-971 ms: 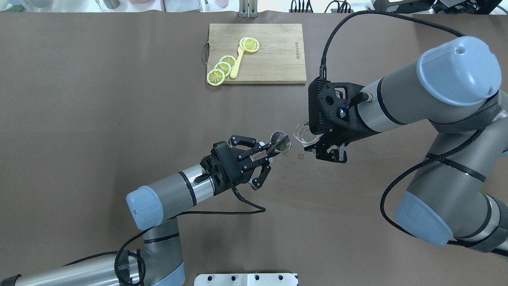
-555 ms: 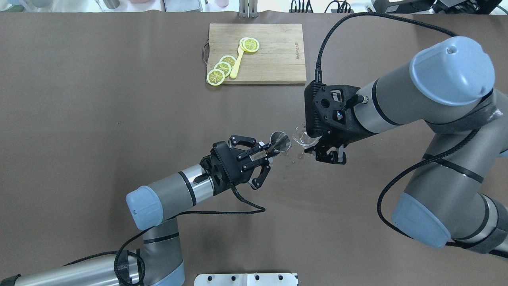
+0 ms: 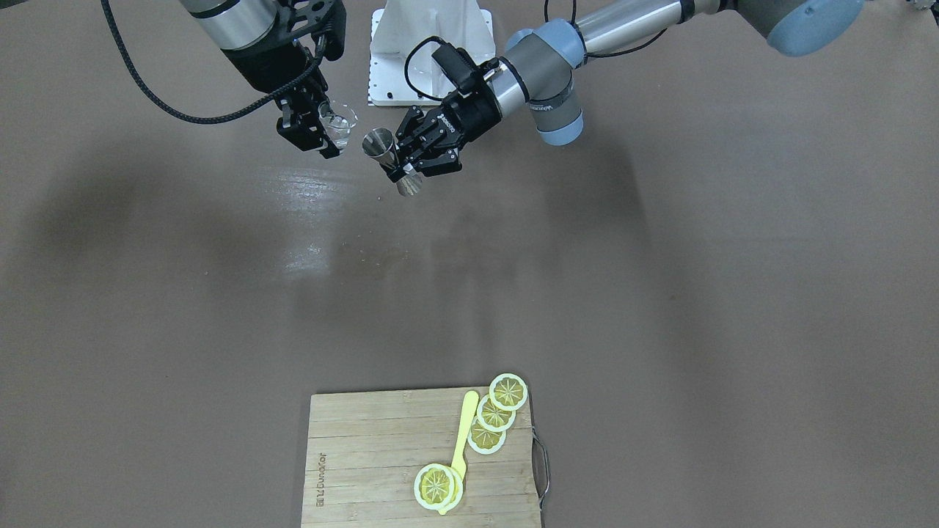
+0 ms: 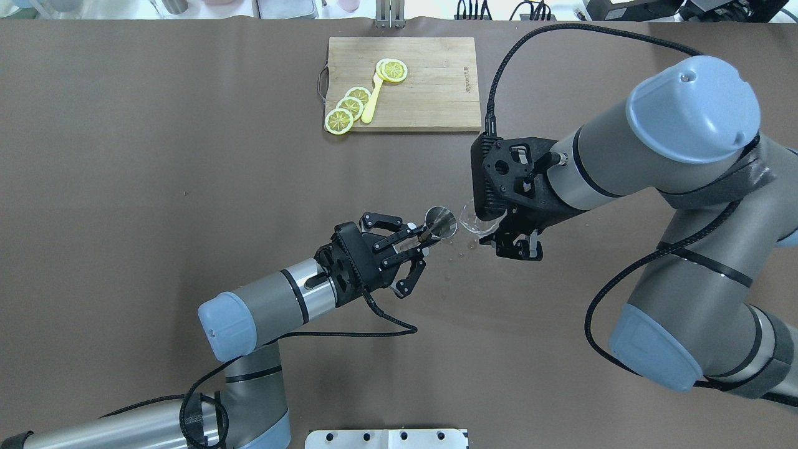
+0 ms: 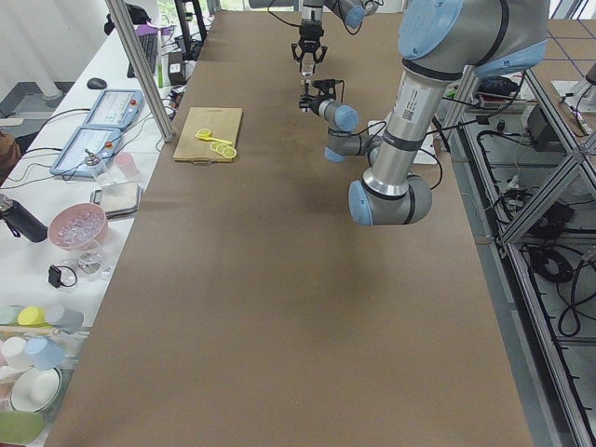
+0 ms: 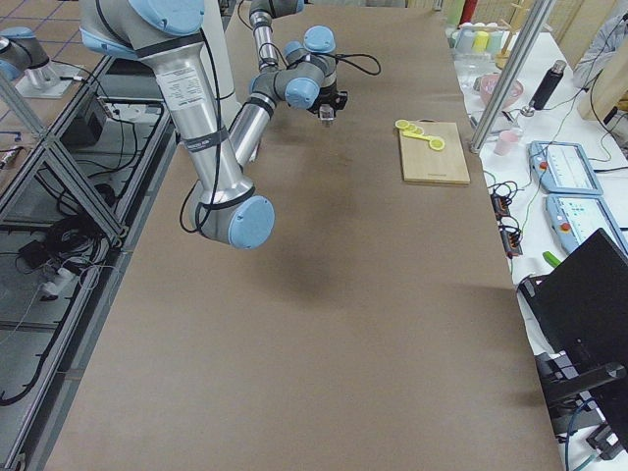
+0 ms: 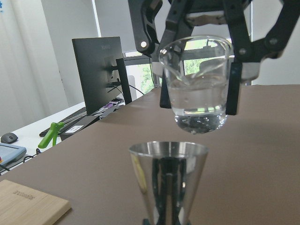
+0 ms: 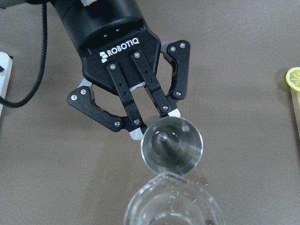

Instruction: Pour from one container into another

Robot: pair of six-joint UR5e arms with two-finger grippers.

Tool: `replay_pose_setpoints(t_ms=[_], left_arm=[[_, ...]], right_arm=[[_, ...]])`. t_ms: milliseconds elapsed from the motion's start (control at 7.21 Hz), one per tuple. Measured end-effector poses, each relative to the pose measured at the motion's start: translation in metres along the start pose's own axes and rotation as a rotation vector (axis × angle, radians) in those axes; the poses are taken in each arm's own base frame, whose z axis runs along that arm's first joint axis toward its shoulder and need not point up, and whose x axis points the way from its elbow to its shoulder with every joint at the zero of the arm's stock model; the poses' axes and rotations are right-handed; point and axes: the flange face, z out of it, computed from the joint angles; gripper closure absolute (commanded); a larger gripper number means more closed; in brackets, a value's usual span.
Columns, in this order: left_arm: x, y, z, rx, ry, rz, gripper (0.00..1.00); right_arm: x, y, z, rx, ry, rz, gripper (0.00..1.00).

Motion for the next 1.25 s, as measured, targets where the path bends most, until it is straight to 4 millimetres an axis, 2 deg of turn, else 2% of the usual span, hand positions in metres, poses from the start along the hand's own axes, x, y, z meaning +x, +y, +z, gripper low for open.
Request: replay_pose_setpoints(t_ms=[1248], left_arm=[[0.000, 0.000, 0.000, 0.001, 0.000, -0.001, 1.00]], right_arm=[[0.011, -0.016, -0.002, -0.111, 0.030, 0.014, 1.00]])
